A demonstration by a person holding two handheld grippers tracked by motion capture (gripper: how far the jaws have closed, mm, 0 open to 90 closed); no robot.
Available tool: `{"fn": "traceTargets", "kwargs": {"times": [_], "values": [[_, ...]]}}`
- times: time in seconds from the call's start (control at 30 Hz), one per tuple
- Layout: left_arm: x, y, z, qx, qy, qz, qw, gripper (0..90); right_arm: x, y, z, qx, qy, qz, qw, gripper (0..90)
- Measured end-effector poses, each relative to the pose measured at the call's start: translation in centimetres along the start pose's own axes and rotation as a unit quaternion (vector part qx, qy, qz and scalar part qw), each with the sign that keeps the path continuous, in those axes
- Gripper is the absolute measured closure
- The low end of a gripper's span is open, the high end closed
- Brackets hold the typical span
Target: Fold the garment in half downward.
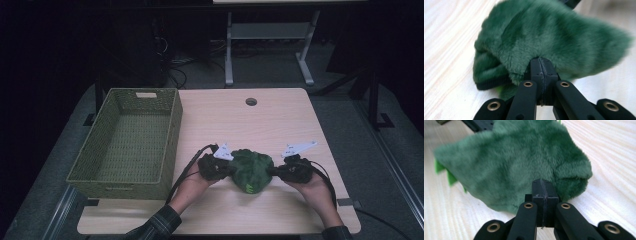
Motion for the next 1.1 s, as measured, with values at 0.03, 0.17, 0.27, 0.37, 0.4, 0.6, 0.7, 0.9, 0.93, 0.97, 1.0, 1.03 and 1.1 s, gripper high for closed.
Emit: {"fn": "traceTargets", "kwargs": {"times": [0.03, 0.17, 0.27, 0.37, 0.4, 0.6, 0.7, 0.9, 0.93, 0.97, 1.0, 1.03, 1.1], "values": [[-0.4, -0.1, -0.1, 0.007, 0.002, 0.003, 1.0000, 89.7, -0.3, 0.1, -0.3, 0.002, -0.005, 0.000, 1.0000, 90.0], [-0.2, -0.6, -0.4, 0.005, -0.006, 0.008, 0.9999, 89.2, -0.5, 0.4, -0.9, -0.002, -0.021, -0.005, 0.9998, 90.0], [1.3, -0.3, -0.2, 0.006, 0.002, 0.006, 1.0000, 88.2, 0.5, 0.5, -0.2, -0.006, 0.005, -0.003, 1.0000, 90.0], [2.5, 0.5, -0.3, 0.009, 0.001, -0.005, 0.9999, 88.4, 1.5, 1.0, 0.8, -0.006, 0.019, -0.014, 0.9997, 90.0], [2.8, 0.9, -0.5, 0.011, 0.000, -0.013, 0.9999, 89.1, 1.7, 1.2, 1.1, -0.005, 0.024, -0.017, 0.9995, 90.0], [3.3, 3.7, -1.2, 0.016, 0.003, -0.052, 0.9985, 89.6, 1.5, 3.0, 3.7, 0.002, 0.034, -0.029, 0.9990, 90.0], [2.6, 5.1, -1.5, 0.012, -0.001, -0.071, 0.9974, 89.6, 0.5, 3.8, 5.2, -0.010, 0.034, -0.024, 0.9991, 90.0], [1.1, 6.7, -1.2, -0.001, -0.006, -0.094, 0.9955, 89.6, -2.4, 5.0, 6.7, -0.024, 0.012, -0.008, 0.9996, 90.0], [1.0, 6.8, -1.0, 0.003, -0.003, -0.097, 0.9952, 89.6, -2.7, 5.1, 6.9, -0.024, 0.012, -0.008, 0.9996, 90.0], [0.8, 6.9, -0.9, 0.007, 0.002, -0.099, 0.9951, 89.6, -3.3, 5.2, 6.9, -0.027, 0.010, -0.005, 0.9996, 90.0], [0.6, 6.9, -0.8, 0.006, 0.002, -0.100, 0.9950, 89.6, -3.6, 5.2, 6.9, -0.029, 0.008, -0.003, 0.9995, 90.0], [0.3, 6.9, -0.7, 0.012, 0.003, -0.102, 0.9947, 89.6, -4.0, 5.3, 6.7, -0.033, 0.003, 0.001, 0.9995, 90.0], [-0.4, 6.8, -0.7, 0.009, -0.001, -0.099, 0.9951, 89.7, -4.9, 5.4, 6.2, -0.036, -0.010, 0.007, 0.9993, 90.0]]}}
Point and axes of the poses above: each handheld gripper's, and its own axes: x roughly backward along the jaws, z roughly out of its top, y roughly to its right, the point moved 8 cm from there along -x, roughly forward along the jaws, and after that the axes turned 2 degrees about y, right-handed, at the moved point
